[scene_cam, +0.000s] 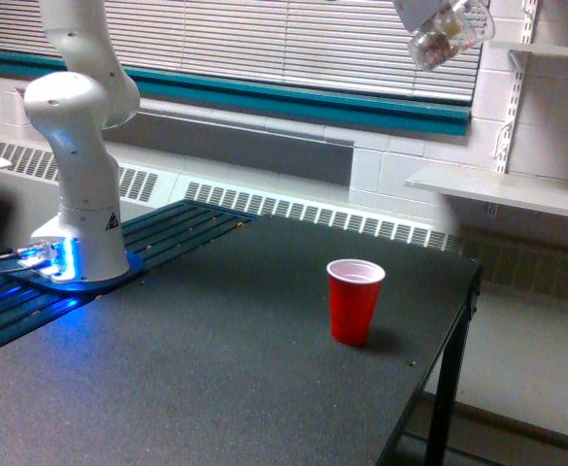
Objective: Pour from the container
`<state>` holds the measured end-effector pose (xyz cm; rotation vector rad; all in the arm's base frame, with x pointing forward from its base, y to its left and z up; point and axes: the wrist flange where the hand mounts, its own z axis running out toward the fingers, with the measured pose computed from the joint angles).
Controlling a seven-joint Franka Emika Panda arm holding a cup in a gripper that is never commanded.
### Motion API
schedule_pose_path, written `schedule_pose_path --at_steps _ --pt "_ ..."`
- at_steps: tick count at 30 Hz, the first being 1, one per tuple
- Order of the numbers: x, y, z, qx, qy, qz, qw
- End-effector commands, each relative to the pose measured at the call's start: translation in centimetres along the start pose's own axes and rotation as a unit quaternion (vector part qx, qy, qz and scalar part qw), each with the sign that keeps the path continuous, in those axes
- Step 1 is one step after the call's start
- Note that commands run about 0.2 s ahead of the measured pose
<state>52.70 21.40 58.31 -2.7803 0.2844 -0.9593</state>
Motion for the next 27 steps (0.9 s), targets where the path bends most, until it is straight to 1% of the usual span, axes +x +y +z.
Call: schedule_pose_path --at_steps 1,3,4,5,10,12,14,16,18,22,23,25,27 --pt "-1.6 -0.6 0.6 -0.028 -0.027 -0.031 0.9988" --pt "-2.0 -0.2 1.1 -0.044 -0.037 -0.028 0.9979" --pt "-2.2 0.1 1.4 -0.050 -0.045 -0.027 0.9974" --pt "-2.1 0.3 1.5 -0.050 -0.045 -0.029 0.9973" --pt "-2.3 1.4 2.1 -0.058 -0.036 -0.012 0.9976" --pt "-2.5 2.2 2.6 -0.066 -0.030 -0.005 0.9973" --pt "-2.7 2.8 2.9 -0.068 -0.027 -0.001 0.9973" --pt "-3.0 3.8 3.3 -0.078 -0.021 0.006 0.9967" --pt "-3.2 4.5 3.5 -0.077 -0.021 0.012 0.9968" --pt "-4.0 6.2 4.1 -0.094 -0.017 0.032 0.9950" --pt "-4.2 6.6 4.3 -0.095 -0.016 0.035 0.9948" --pt "-4.8 7.4 4.6 -0.101 -0.018 0.040 0.9939" --pt "-5.4 8.1 4.9 -0.101 -0.022 0.041 0.9938"
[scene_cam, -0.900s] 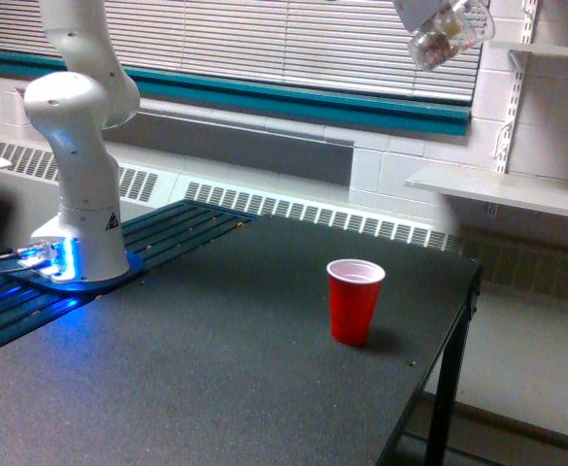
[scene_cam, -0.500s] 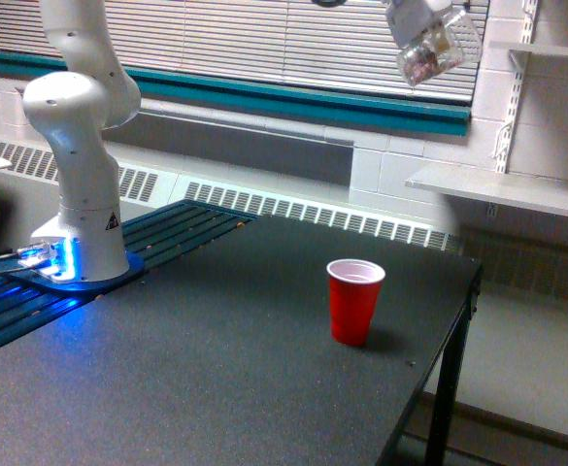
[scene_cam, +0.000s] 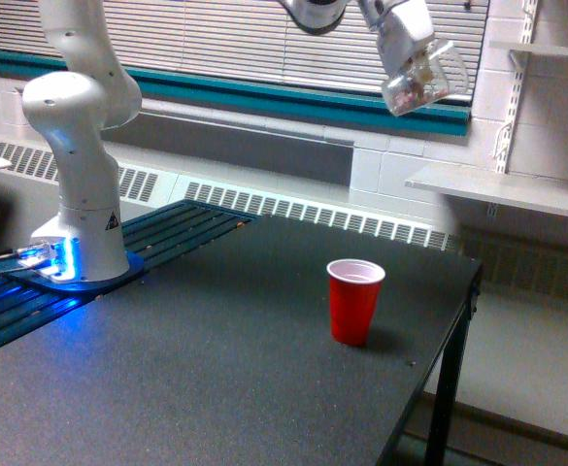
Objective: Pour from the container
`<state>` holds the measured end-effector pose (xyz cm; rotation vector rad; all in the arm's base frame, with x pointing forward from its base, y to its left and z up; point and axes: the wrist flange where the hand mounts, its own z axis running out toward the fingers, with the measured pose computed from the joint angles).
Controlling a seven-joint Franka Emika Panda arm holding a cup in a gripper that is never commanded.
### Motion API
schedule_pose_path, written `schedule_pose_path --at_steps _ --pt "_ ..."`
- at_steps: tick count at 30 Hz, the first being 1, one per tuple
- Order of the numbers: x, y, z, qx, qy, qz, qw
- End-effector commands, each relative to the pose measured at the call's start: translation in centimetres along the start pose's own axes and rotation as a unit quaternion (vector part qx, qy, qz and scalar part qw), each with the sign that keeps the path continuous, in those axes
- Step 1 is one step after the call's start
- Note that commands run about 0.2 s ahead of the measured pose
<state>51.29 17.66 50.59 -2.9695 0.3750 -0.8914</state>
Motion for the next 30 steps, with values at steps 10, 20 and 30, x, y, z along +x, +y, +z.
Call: schedule_pose_path --at_steps 10,20,30 --pt "-4.6 6.2 2.1 -0.033 -0.019 0.066 0.9971" --pt "-8.4 9.7 3.2 -0.053 -0.047 0.092 0.9933" --pt "-9.1 13.0 4.2 -0.078 -0.061 0.119 0.9880"
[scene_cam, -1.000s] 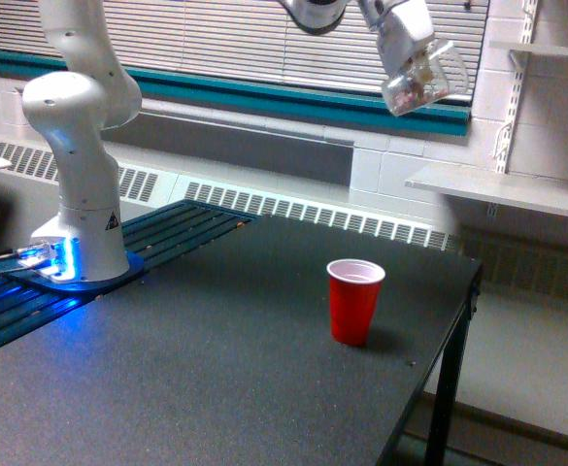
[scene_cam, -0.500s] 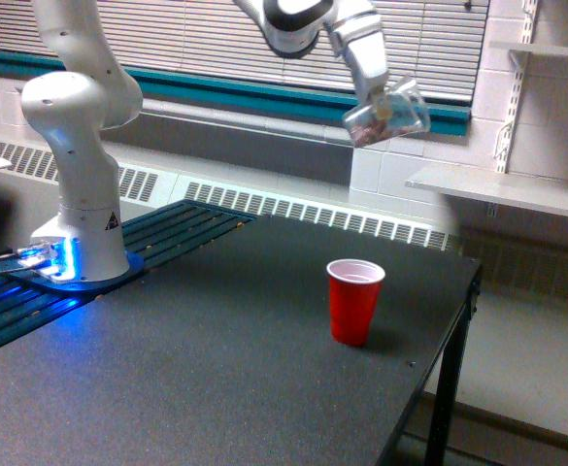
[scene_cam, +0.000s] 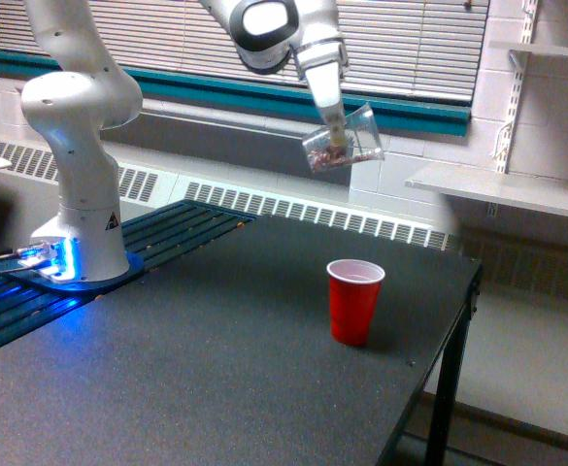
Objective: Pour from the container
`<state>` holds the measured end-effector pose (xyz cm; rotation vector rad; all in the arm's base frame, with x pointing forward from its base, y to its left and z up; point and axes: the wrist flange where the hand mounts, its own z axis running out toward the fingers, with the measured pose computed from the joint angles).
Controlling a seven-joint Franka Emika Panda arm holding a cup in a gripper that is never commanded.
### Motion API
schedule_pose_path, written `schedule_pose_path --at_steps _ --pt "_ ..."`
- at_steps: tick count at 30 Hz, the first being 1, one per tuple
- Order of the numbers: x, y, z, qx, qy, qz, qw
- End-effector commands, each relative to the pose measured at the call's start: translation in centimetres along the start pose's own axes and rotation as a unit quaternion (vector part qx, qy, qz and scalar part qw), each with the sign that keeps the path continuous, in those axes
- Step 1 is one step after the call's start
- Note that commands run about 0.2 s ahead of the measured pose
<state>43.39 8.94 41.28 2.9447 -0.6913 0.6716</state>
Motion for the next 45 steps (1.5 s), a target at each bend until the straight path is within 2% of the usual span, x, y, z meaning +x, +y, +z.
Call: schedule_pose_path --at_steps 1,10,17,27,45 --pt "0.7 2.1 0.6 -0.011 -0.002 0.032 0.9994" --pt "1.6 4.0 2.8 -0.024 -0.009 0.053 0.9982" --pt "1.2 4.8 4.8 -0.031 -0.033 0.061 0.9971" --pt "0.1 5.9 7.2 -0.054 -0.076 0.060 0.9939" --pt "0.1 6.1 10.5 -0.078 -0.115 0.040 0.9895"
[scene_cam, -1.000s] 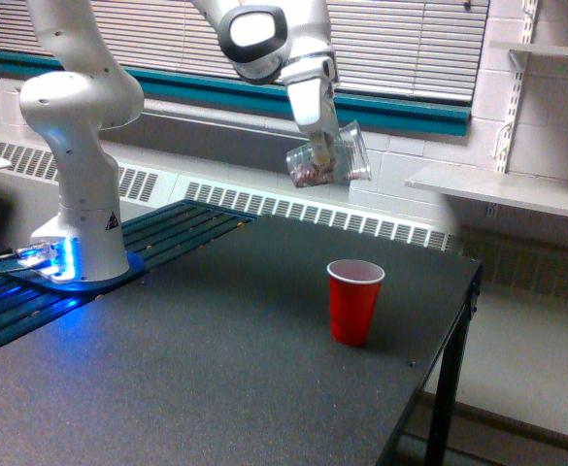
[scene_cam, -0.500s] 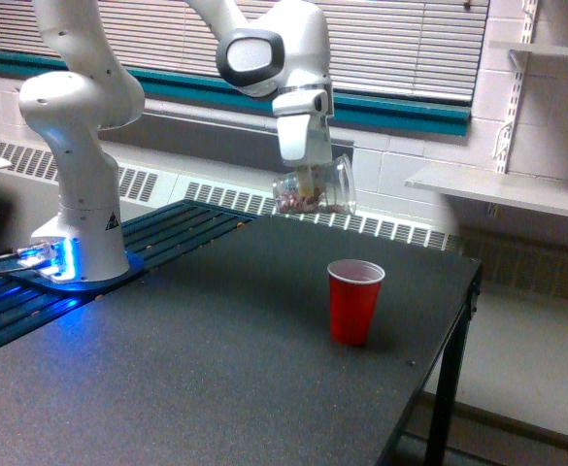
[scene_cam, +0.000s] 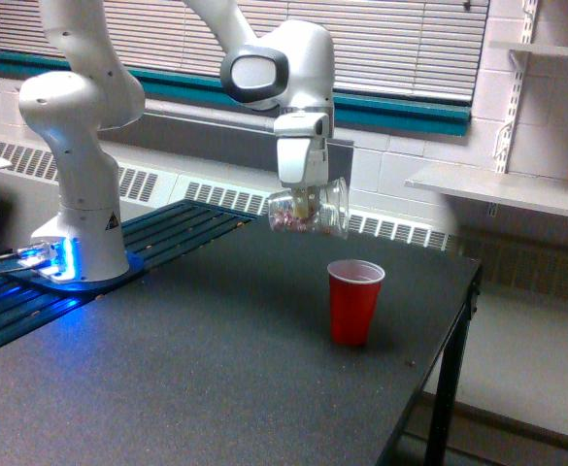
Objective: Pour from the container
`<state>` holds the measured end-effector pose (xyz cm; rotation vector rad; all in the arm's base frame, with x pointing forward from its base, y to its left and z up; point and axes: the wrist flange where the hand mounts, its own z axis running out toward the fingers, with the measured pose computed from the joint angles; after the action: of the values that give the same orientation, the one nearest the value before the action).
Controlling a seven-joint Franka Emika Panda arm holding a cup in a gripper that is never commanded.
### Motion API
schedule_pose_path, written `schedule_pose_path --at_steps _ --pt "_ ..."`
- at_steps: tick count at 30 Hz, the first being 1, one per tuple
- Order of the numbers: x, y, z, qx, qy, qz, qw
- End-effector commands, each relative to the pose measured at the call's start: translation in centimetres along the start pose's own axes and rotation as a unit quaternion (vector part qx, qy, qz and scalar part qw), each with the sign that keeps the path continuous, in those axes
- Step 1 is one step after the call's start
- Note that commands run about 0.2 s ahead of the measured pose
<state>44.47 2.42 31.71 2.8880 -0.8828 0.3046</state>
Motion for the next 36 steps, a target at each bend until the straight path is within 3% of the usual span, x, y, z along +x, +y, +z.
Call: schedule_pose_path --at_steps 1,18,36 --pt "0.7 0.1 0.5 -0.013 -0.009 -0.016 0.9997" --pt "1.2 0.3 1.0 -0.058 -0.036 -0.045 0.9966" --pt "1.7 -0.9 1.8 -0.086 -0.056 -0.060 0.9930"
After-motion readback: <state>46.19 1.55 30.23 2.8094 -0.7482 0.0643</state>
